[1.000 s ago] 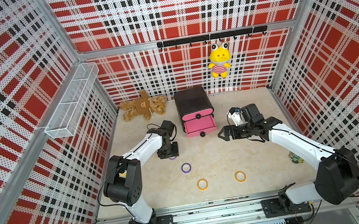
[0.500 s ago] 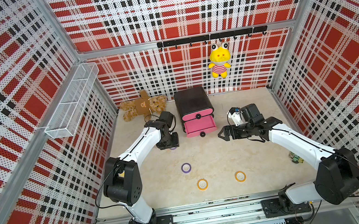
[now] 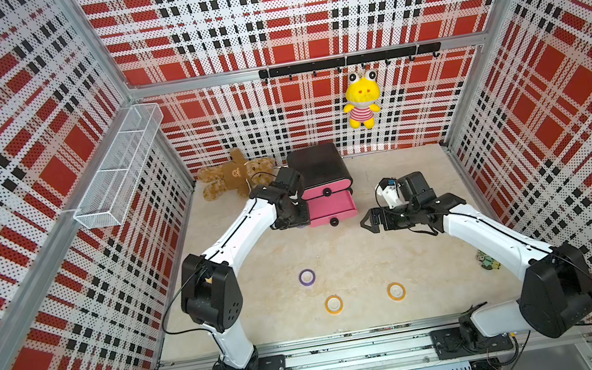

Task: Place the transparent tape into the drawer according to color
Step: Place the tape in the drawer.

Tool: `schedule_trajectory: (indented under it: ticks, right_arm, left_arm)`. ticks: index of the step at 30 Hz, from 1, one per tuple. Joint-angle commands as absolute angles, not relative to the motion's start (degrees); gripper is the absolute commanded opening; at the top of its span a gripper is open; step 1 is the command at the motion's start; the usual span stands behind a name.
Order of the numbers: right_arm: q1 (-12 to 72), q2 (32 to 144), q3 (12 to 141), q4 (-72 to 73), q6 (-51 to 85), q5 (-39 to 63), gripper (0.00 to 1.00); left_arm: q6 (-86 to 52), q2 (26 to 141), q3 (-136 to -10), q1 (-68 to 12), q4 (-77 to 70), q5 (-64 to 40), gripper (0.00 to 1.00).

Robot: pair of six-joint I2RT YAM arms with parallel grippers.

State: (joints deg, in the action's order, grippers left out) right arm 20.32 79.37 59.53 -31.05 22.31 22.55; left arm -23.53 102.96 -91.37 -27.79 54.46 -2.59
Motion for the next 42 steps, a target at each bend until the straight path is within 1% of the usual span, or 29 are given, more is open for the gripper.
schedule_trajectory:
  ticks: [1, 17, 19, 21, 23, 25, 26, 28, 32, 34, 38, 42]
  right_arm:
    - [19.59, 77.96, 58.63, -31.84, 21.83, 21.88, 1.0]
    - [19.07, 77.65, 58.45, -31.97, 21.86, 21.8, 1.0]
    - [19.07, 77.36, 58.38, -32.01, 21.92, 21.62, 1.0]
    - [19.06, 77.26, 58.36, -32.08, 21.89, 21.58, 1.0]
    - [18.99, 77.21, 58.36, -32.3, 21.93, 21.53, 1.0]
    - [18.99, 77.08, 58.36, -32.43, 21.82, 21.47, 1.0]
    - [18.99, 77.0, 58.36, -32.53, 21.82, 21.45, 1.0]
    - [18.94, 76.9, 58.36, -32.61, 21.83, 21.44, 1.0]
    - [18.93, 77.25, 58.36, -32.56, 21.84, 21.45, 1.0]
    - [18.91, 77.34, 58.45, -32.35, 21.8, 21.7, 1.0]
    - [18.9, 77.41, 58.79, -32.43, 21.81, 21.71, 1.0]
    - [18.9, 77.65, 58.8, -32.52, 21.76, 21.79, 1.0]
  left_arm:
    - [-24.52, 105.43, -95.19, -29.6, 53.78, -3.53, 0.0]
    - [-23.34, 118.03, -109.38, -31.82, 53.74, -3.11, 0.0]
    - [-23.13, 119.35, -110.83, -31.91, 53.79, -2.84, 0.04]
    - [-22.92, 120.25, -112.1, -32.03, 53.66, -2.77, 0.11]
    - [-22.73, 120.99, -113.01, -31.99, 53.65, -2.29, 0.22]
    - [-22.68, 121.37, -113.45, -32.0, 53.7, -2.41, 0.37]
    - [-22.61, 121.38, -113.55, -32.06, 53.7, -2.35, 0.4]
    - [-22.5, 121.29, -113.51, -32.13, 53.7, -2.36, 0.5]
    - [-22.24, 120.78, -113.38, -32.09, 53.7, -2.02, 0.62]
    - [-22.07, 120.67, -113.25, -32.1, 53.68, -1.93, 0.7]
    - [-22.06, 121.02, -113.55, -32.05, 53.7, -1.81, 0.83]
    - [-22.23, 120.64, -114.64, -32.08, 53.63, -1.69, 0.87]
